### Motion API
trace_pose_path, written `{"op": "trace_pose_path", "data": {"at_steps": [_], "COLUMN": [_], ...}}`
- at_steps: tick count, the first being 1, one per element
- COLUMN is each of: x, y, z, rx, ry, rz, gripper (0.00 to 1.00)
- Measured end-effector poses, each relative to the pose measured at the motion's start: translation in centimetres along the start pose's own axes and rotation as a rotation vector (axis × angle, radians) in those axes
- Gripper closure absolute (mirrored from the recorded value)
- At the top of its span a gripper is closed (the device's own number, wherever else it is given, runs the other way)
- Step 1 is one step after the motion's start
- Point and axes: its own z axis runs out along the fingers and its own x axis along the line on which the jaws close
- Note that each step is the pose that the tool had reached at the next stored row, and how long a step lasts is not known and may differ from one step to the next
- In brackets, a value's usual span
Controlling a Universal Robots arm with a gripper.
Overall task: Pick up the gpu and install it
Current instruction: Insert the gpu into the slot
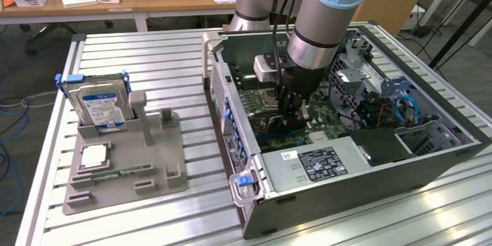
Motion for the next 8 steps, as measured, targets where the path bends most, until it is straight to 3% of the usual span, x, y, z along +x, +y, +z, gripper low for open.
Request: {"op": "trace_pose_path", "data": {"at_steps": [1,2,8], "x": [-0.01,-0.04,-0.14], "y": [-0.01,0.0,0.02], "z": [0.06,-0.58,-0.55], "rx": [-0.0006,-0.0008,-0.001], "ry": [-0.0004,-0.0015,-0.0006], "rz": [0.0,0.0,0.0], "gripper": [0.74,0.74,0.74]}}
